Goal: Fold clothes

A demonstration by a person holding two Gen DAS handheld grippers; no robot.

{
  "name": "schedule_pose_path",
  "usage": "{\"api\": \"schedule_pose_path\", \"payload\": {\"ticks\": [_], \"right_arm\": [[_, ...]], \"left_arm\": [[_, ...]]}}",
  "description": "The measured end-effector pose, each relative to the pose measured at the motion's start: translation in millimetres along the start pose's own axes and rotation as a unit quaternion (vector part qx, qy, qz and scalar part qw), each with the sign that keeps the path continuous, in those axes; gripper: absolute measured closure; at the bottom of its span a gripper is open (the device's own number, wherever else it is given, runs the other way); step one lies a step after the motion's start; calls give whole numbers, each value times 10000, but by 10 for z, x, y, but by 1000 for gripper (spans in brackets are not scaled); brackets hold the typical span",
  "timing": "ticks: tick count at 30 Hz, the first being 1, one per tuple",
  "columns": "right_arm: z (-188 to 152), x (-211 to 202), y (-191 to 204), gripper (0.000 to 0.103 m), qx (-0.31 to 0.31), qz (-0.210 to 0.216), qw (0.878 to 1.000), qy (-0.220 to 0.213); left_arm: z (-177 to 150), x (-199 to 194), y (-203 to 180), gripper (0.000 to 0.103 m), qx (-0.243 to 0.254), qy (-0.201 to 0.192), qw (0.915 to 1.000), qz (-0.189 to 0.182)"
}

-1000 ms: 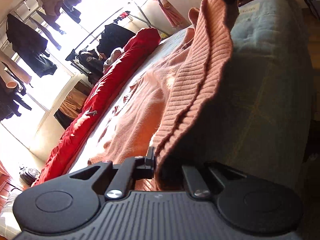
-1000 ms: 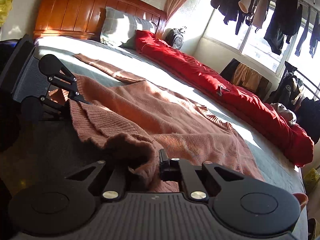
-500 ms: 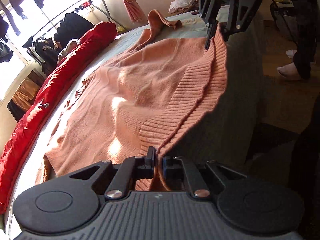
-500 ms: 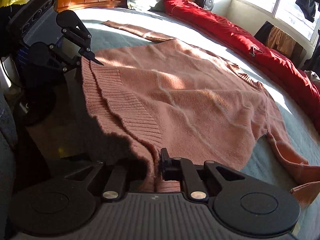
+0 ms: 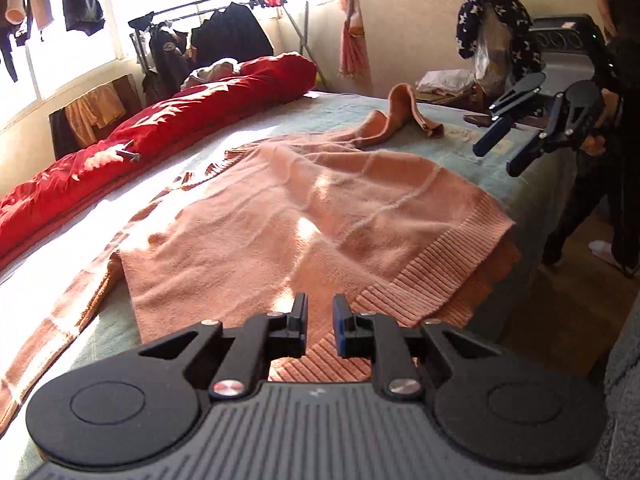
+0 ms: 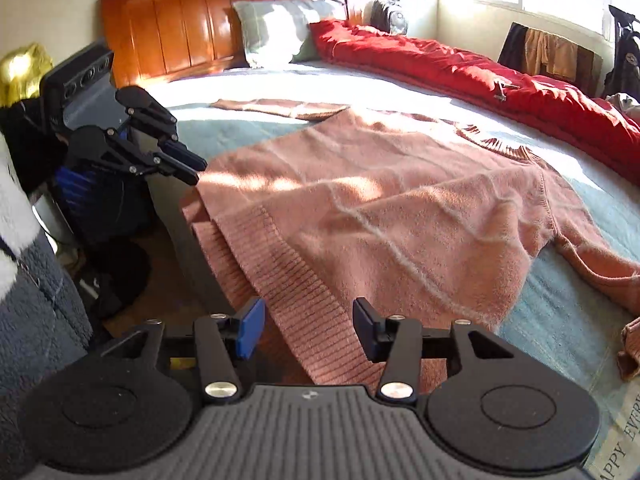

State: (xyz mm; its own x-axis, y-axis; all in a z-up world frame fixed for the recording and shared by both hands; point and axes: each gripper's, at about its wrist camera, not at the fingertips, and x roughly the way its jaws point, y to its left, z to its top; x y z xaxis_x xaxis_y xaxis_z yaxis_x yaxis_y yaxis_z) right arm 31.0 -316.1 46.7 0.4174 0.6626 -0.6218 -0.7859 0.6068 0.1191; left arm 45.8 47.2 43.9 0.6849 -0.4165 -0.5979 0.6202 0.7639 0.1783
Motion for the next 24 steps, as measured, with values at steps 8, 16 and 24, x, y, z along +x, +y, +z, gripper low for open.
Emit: {"api": "schedule_pose_path", "payload": {"ticks": [8,16,24], "right_arm": [[67,55,-615,20,1566,-470,9841,-691],[-8,363,-1431,7,3123,-507,9427,-1054],[26,488,-1680,7,3577,-635,9269,-942]], "left_arm": [[11,360,817,63,-1389,263,9861,869],[-238,848,1692,57,-3082,493,9486,530],[-613,786,1734,58,-3988,771,9129,413]]}}
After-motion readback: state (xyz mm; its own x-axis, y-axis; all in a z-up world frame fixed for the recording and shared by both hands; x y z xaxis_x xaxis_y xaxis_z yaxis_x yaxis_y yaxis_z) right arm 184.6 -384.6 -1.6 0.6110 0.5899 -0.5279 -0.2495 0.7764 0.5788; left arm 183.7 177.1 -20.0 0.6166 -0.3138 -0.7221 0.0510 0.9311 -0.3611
